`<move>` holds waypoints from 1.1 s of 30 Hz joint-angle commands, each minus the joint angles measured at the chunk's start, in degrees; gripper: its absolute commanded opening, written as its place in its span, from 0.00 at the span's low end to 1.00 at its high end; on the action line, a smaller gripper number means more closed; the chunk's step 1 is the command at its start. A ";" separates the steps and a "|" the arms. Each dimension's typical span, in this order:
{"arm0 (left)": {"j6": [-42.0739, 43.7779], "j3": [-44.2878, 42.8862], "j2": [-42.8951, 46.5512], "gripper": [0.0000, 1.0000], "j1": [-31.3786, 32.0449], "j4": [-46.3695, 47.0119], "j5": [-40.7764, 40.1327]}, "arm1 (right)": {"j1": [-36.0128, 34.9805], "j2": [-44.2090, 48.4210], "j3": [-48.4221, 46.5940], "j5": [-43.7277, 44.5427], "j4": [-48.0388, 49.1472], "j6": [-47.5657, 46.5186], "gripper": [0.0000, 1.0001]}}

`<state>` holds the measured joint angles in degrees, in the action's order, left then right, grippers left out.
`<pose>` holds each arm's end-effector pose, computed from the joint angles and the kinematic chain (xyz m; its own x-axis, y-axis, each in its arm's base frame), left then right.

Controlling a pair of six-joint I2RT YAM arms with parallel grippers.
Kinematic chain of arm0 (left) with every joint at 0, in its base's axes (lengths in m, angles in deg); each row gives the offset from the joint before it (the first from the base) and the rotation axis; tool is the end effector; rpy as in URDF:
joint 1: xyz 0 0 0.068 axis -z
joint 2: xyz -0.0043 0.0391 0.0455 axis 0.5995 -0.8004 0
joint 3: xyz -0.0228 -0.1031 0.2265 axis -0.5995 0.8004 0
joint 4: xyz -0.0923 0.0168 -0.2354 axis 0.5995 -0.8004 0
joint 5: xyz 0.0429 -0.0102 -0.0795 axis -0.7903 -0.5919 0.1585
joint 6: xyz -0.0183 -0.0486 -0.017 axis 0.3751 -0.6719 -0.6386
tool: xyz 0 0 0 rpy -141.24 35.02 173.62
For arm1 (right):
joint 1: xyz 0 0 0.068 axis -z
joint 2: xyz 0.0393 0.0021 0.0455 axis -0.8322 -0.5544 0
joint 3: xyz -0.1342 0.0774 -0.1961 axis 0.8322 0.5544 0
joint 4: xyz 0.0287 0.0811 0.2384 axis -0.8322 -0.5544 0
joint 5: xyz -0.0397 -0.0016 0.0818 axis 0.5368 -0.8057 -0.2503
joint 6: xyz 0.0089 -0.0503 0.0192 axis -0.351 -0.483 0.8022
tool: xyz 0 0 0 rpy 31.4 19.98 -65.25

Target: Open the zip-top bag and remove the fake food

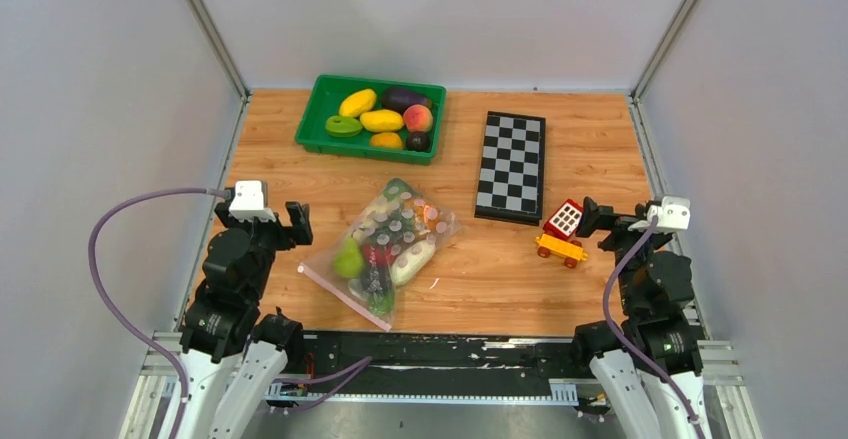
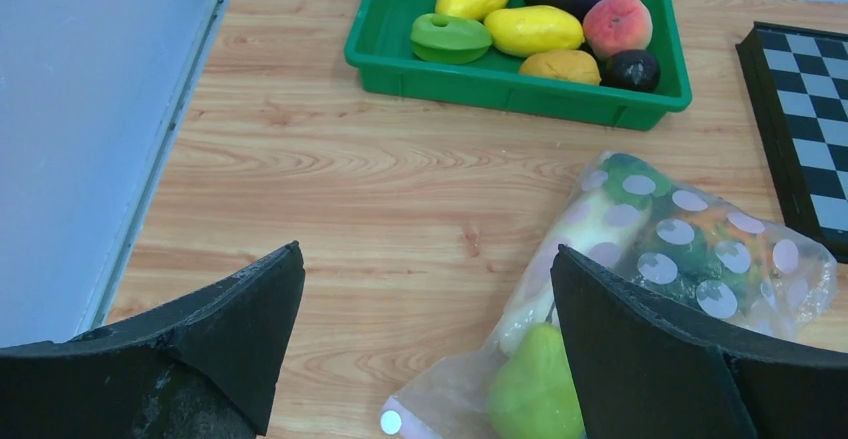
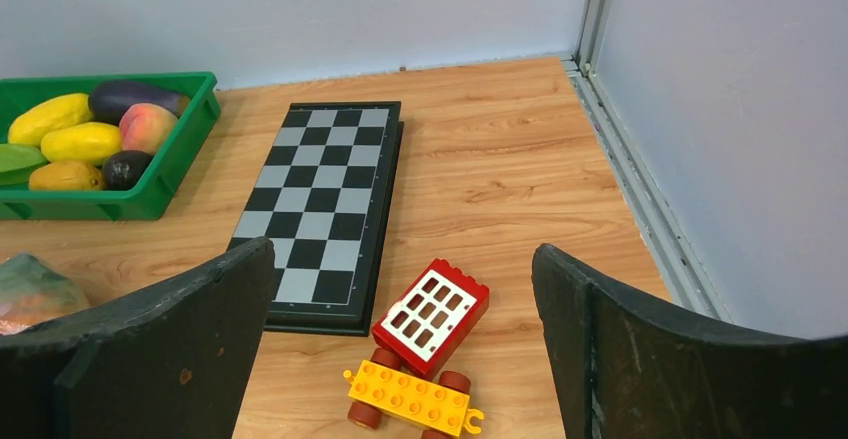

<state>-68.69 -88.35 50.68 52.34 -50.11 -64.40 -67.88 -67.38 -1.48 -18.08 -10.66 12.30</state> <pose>0.1030 -0.0190 0.3115 -0.1714 -0.1022 -0.9799 -0.0077 0.9947 -0.1024 0.0915 0.0085 0.3086 -0.0151 0.0341 -0.9993 0.0777 0.9964 0.0328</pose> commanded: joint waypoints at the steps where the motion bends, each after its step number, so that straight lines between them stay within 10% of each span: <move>1: -0.20 -0.24 1.25 1.00 0.55 1.09 -1.12 | 0.14 -1.87 -2.64 -0.89 -0.95 2.23 1.00; 19: -12.64 -3.89 -7.10 1.00 1.10 -6.91 7.32 | 0.17 -23.57 -13.20 -23.69 -14.01 15.47 1.00; 33: -19.37 0.43 -22.86 1.00 1.10 -4.99 21.42 | -1.42 -23.55 9.90 -49.96 19.25 33.01 1.00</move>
<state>-85.54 -89.62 28.50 53.26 -57.74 -46.19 -67.97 -90.27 3.11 -61.53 -6.48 36.48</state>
